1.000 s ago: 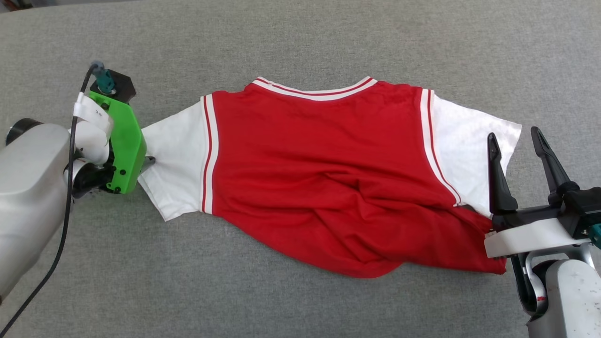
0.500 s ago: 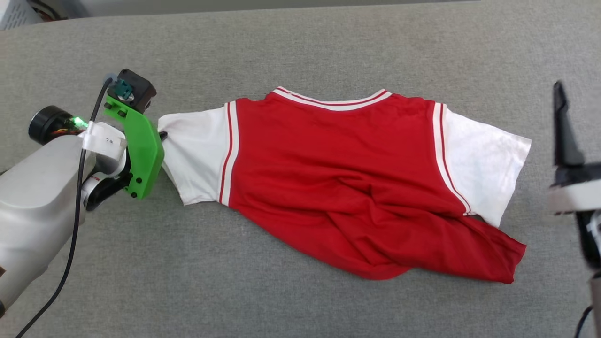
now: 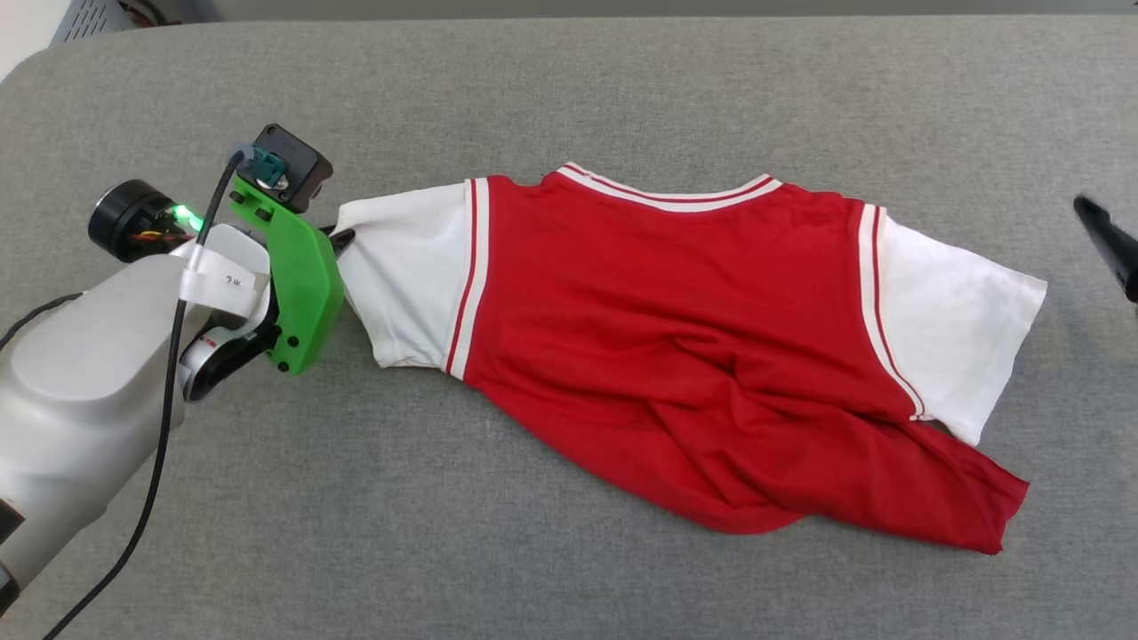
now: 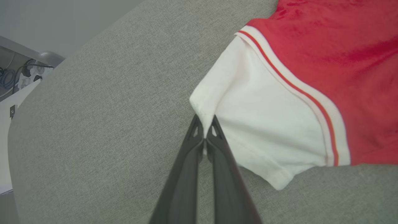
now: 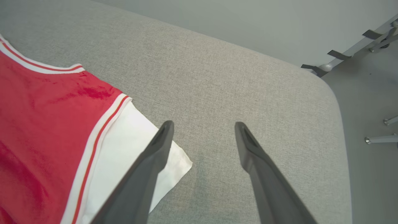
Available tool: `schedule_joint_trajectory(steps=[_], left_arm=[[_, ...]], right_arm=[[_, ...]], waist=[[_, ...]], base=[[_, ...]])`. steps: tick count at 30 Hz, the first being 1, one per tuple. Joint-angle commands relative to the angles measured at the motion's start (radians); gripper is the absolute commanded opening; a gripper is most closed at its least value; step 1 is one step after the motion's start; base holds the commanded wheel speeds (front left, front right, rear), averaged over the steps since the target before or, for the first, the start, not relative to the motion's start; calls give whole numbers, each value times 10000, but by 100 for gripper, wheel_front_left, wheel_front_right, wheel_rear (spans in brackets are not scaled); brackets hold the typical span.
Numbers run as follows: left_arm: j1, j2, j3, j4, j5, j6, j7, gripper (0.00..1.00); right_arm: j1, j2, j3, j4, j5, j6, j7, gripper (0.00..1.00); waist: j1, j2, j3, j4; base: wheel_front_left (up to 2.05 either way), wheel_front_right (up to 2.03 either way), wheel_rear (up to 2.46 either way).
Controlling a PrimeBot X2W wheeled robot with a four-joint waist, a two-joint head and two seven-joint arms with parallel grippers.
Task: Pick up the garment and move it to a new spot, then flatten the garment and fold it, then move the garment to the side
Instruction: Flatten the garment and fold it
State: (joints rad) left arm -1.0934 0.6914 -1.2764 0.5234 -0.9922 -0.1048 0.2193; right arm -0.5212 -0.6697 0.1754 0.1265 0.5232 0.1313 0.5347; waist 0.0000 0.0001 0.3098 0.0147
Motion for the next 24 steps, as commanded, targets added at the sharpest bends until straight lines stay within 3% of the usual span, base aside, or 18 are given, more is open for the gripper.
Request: schedule_joint_trajectory(steps=[1,4,9,16,24], left_arm=[[-96,-12,27,-67,90,80,-77,0],[-172,-21,30,-251,186,152,-124,0],[-325,15,49,-508,277,241,-147,0],[-531,47,59,-787,403,322,-116,0],[-600,26,72,-799,391,352,-123,0]], right_arm=[[-185,-104,52,210,503,-6,657,100],[-350,-439,300,450,1237,-6,1951,100],[-583,-315,564,1090,1726,-6,3224,100],[-956,148,927,1885,1687,-6,3569,100],[-819,475,2157,2957,1422,-6,3626,100]], waist=[[0,-1,75,71],[0,-1,221,184],[0,-1,525,342],[0,-1,1012,526],[0,-1,1270,603]], base=[[0,0,0],[0,0,0],[0,0,0],[0,0,0],[0,0,0]])
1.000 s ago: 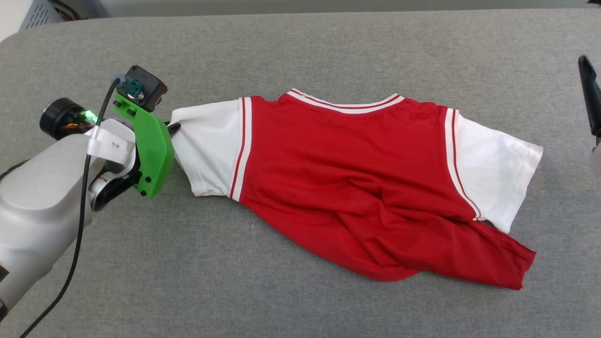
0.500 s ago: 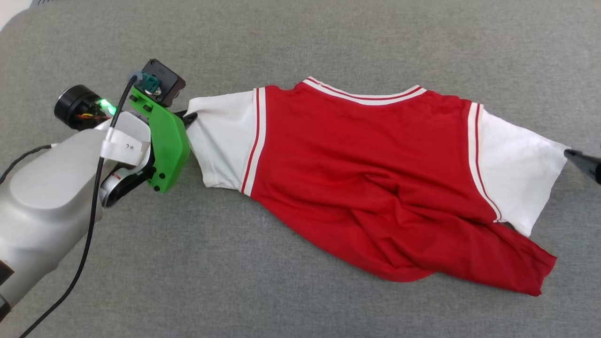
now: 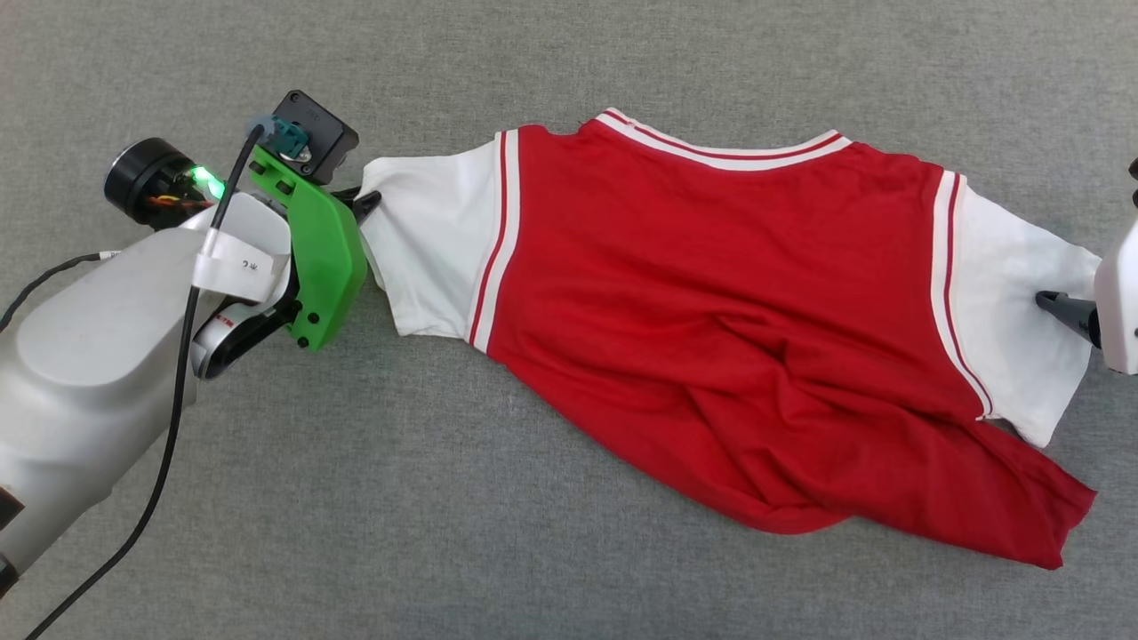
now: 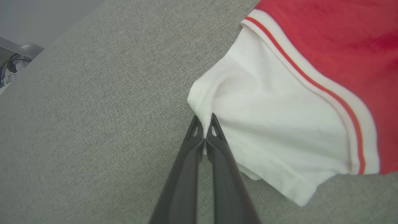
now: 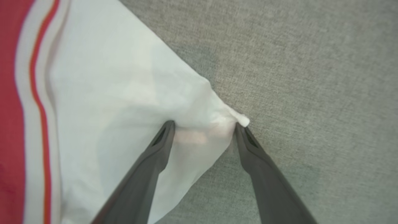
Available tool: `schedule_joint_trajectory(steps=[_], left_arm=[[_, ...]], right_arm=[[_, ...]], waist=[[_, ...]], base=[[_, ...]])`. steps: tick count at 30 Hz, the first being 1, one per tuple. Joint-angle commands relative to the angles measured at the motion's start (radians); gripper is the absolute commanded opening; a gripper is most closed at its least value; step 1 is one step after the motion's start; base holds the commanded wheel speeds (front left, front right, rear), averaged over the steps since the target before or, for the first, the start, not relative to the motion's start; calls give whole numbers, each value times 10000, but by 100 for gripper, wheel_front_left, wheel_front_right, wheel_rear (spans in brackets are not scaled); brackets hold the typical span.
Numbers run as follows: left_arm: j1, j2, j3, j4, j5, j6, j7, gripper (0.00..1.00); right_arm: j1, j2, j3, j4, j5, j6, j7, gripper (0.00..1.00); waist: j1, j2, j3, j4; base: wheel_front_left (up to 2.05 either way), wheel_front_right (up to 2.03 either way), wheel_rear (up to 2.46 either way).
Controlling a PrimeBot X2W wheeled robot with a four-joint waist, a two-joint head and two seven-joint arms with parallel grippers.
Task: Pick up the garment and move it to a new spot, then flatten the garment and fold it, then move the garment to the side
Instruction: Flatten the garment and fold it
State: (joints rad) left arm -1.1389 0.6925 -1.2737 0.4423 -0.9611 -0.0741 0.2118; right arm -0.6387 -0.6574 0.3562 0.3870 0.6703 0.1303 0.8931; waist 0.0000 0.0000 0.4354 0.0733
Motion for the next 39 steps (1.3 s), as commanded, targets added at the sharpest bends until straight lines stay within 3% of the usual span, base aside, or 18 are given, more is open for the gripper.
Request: schedule_joint_trajectory(steps=[1,3,5,12,22,30,39], left_arm=[[-144,1,45,33,75,41,-59,0],[-124,-14,43,88,69,28,-65,0],[-74,-29,37,156,59,-1,-50,0],[68,5,22,388,129,-96,-156,0],[-275,467,420,-453,354,55,-1060,0],[-869,824,1063,-1803,690,849,-1804,0],[-1657,720,1688,-2362,1080,1486,-2522,0]], right_arm=[[361,381,439,465,18,4,-23,100],[311,433,560,635,150,4,-188,100],[191,443,642,734,248,4,-457,0],[-525,304,418,755,557,4,-2200,0],[-923,-613,506,-419,597,4,-4387,0],[-1190,-775,-133,-1473,457,4,-5831,0],[-1656,-271,-1279,-1972,-355,4,-6664,0]], waist=[[0,0,10,21],[0,0,-19,3],[0,0,-81,-39],[0,0,-679,-222],[0,0,-2038,-337],[0,0,-2804,-375],[0,0,-3343,-429]], base=[[0,0,0],[0,0,0],[0,0,0],[0,0,0],[0,0,0],[0,0,0],[0,0,0]])
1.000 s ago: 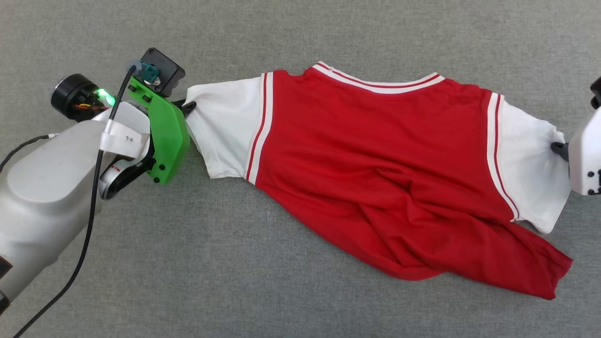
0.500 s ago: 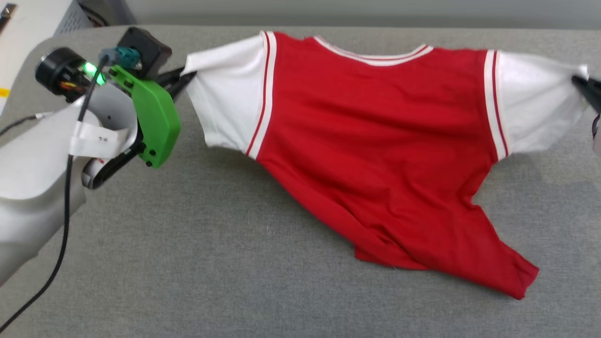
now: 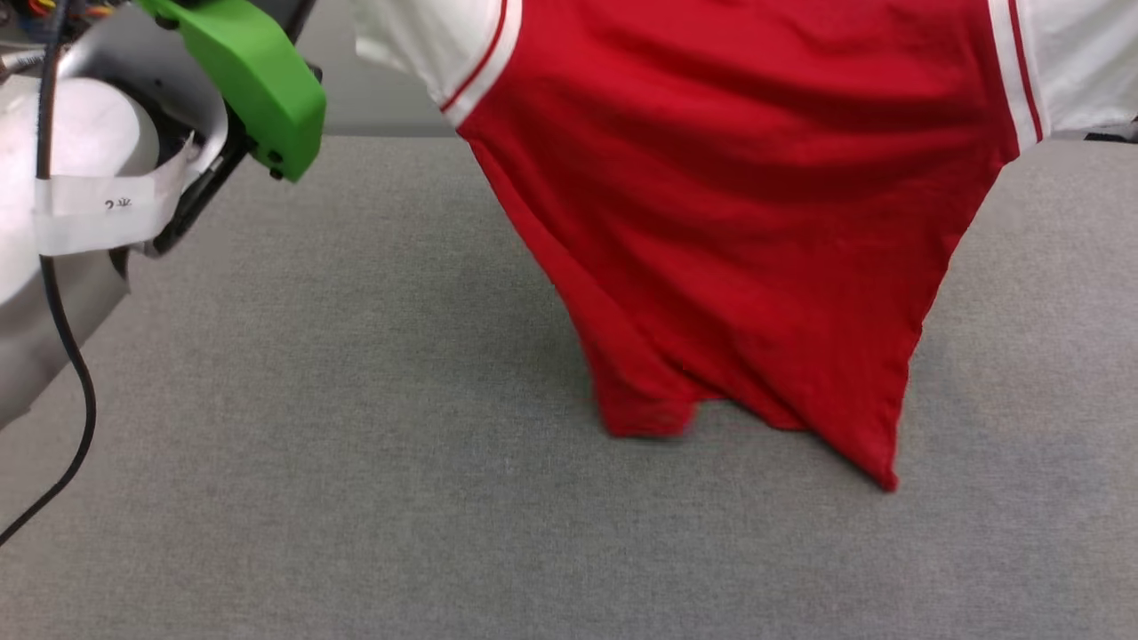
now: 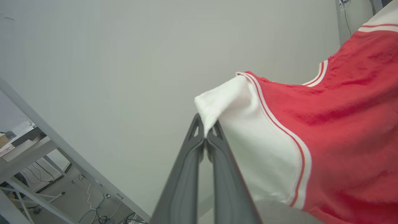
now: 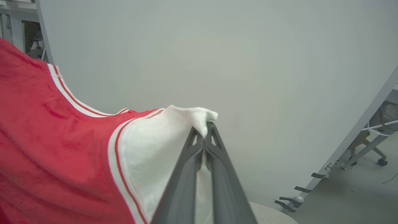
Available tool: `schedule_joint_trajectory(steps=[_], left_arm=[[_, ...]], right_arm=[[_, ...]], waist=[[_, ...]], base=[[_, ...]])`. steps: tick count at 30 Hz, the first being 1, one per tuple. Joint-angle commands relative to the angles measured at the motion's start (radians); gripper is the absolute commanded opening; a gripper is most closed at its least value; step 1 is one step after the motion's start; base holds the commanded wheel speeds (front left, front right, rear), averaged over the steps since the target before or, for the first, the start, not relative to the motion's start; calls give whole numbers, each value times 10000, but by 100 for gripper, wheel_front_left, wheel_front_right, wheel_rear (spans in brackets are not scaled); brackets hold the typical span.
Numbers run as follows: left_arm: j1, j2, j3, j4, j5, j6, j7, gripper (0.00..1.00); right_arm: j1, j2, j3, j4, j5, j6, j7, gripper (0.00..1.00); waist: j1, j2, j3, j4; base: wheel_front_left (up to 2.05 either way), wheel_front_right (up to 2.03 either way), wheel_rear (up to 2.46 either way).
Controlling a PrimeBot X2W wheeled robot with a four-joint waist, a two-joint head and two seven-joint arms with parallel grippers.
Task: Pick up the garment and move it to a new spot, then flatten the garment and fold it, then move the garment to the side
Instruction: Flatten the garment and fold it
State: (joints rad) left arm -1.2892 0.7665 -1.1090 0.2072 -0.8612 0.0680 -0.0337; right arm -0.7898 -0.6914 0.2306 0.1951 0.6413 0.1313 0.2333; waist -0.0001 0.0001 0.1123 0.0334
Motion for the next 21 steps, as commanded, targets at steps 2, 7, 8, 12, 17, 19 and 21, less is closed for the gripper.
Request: schedule_joint_trajectory(steps=[2,7,8,12,17,19,21], left_arm=[[-282,-109,138,3,164,164,-255,0],[-691,-333,422,186,232,269,-620,0],[-791,-361,458,249,245,258,-636,0],[-1391,-550,693,576,172,124,-593,0],[-2345,-830,1012,1193,256,16,-668,0],[-2825,-973,1117,1522,335,-58,-679,0],[-3323,-1134,1252,1908,382,-109,-697,0]], right_arm=[[-264,201,-235,-142,-289,-6,-90,0],[-737,438,-686,-289,-689,-6,13,0],[-861,472,-736,-292,-743,-6,55,0],[-1705,585,-865,-160,-1024,-6,237,0],[-3108,673,-705,442,-1463,-6,252,0],[-3838,681,-579,789,-1629,-6,207,0],[-4603,744,-513,1156,-1752,-6,121,0]], waist=[[1,-1,-168,-41],[1,-1,-169,-38],[1,-1,-130,-40],[1,-1,322,-47],[1,-1,1195,-68],[1,-1,1678,-59],[1,-1,2165,-58]], base=[[0,0,0],[0,0,0],[0,0,0],[0,0,0],[0,0,0],[0,0,0],[0,0,0]])
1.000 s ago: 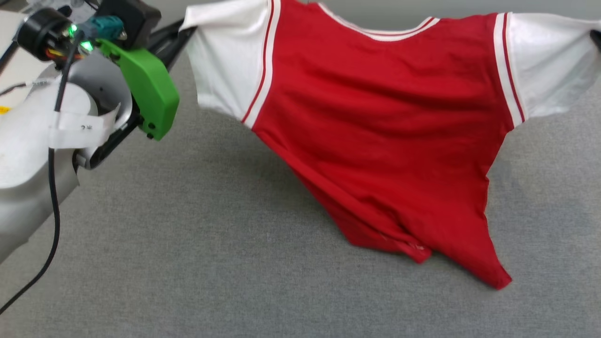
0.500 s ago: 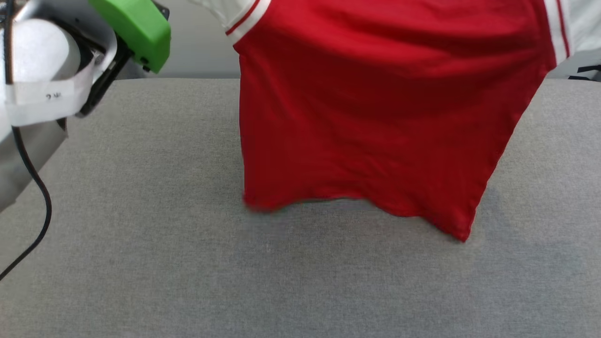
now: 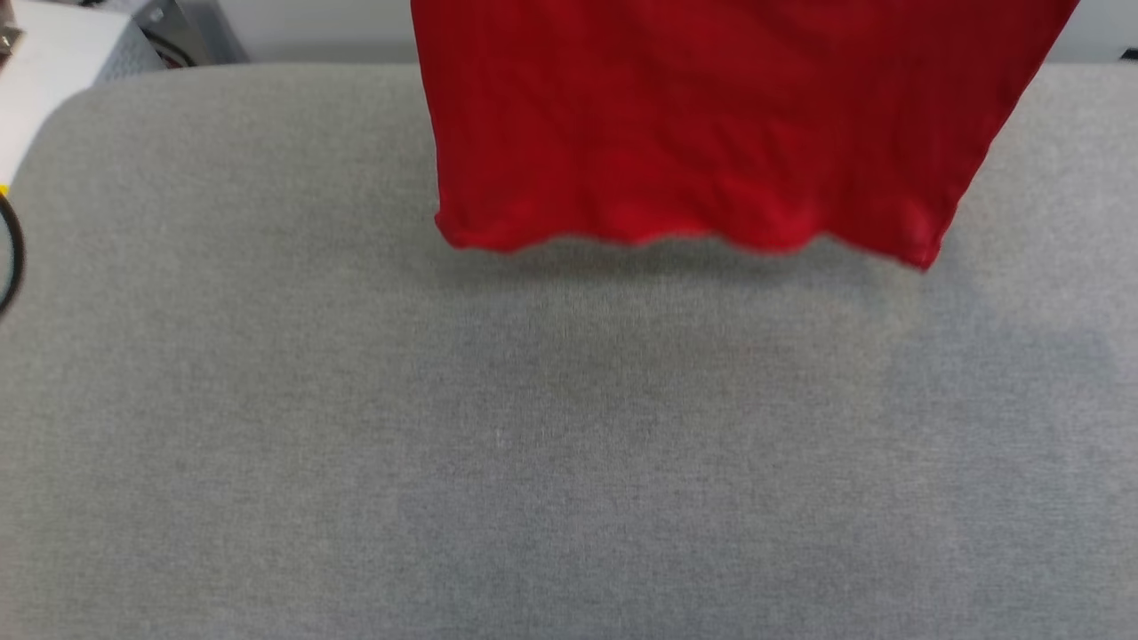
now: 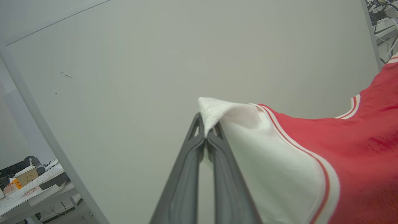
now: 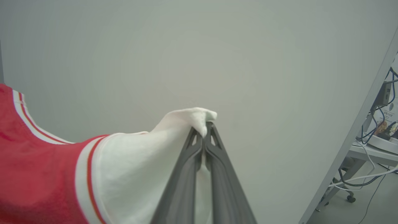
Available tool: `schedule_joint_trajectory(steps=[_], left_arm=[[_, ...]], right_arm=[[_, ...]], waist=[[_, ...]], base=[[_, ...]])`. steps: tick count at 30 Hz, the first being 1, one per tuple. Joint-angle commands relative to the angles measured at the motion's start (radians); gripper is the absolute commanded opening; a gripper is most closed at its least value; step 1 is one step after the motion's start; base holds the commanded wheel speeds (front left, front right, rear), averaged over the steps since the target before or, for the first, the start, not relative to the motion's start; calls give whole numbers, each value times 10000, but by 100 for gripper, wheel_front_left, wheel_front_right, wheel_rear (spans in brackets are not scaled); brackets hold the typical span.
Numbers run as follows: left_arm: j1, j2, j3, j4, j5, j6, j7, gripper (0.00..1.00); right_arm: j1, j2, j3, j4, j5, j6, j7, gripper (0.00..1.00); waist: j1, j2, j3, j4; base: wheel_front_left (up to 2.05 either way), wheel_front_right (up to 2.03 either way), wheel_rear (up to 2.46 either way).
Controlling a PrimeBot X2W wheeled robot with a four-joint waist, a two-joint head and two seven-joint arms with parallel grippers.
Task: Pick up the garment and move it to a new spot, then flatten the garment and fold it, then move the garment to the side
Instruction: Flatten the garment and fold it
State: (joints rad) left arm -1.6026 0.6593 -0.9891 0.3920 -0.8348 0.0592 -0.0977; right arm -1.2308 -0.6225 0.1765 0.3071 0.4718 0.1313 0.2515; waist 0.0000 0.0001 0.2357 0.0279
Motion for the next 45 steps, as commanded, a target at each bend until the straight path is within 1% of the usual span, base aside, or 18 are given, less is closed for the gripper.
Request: schedule_joint_trajectory(steps=[1,5,11,17,21,27,29,32,37,45], left_arm=[[-506,-144,153,251,142,-55,-93,0],[-1614,-388,381,980,354,-217,-247,0],[-2756,-844,639,2268,491,-474,-737,0],[-3266,-1186,667,3410,601,-824,-1158,0],[-3195,-1347,670,3987,620,-1026,-1388,0],[-2447,-1503,713,4519,585,-1291,-1594,0],[-2044,-1508,786,4466,591,-1354,-1623,0],[-1320,-1326,1044,3976,807,-1373,-1635,0],[569,-1048,1658,2936,1071,-1195,-1638,0],[4256,-857,2406,1151,1334,-765,-1639,0]], right_arm=[[-649,88,63,227,-131,-6,-100,0],[-2268,256,361,922,-457,-6,-333,0],[-4174,564,706,2292,-1011,-6,-1104,0],[-5391,832,1061,3543,-1180,-6,-1872,0],[-5603,962,1451,4188,-949,-6,-2299,0],[-5131,1148,2019,4901,-237,-6,-3022,0],[-4854,1124,2236,4996,38,-6,-3219,0],[-4270,1089,2523,5048,481,-6,-3543,0],[-2840,1219,3225,4797,1161,-6,-3887,0],[-205,989,4177,3954,2188,-6,-4232,0]], waist=[[0,-1,1241,0],[0,-1,2247,-25],[0,-1,3156,-67],[0,-1,3700,-66],[0,-1,3916,-53],[0,-1,3867,-71],[0,-1,3766,-49],[0,-1,3514,-84],[0,-1,2800,-156],[0,-1,1587,-145]], base=[[0,0,0],[0,0,0],[0,0,0],[0,0,0],[0,0,0],[0,0,0],[0,0,0],[0,0,0],[0,0,0],[0,0,0]])
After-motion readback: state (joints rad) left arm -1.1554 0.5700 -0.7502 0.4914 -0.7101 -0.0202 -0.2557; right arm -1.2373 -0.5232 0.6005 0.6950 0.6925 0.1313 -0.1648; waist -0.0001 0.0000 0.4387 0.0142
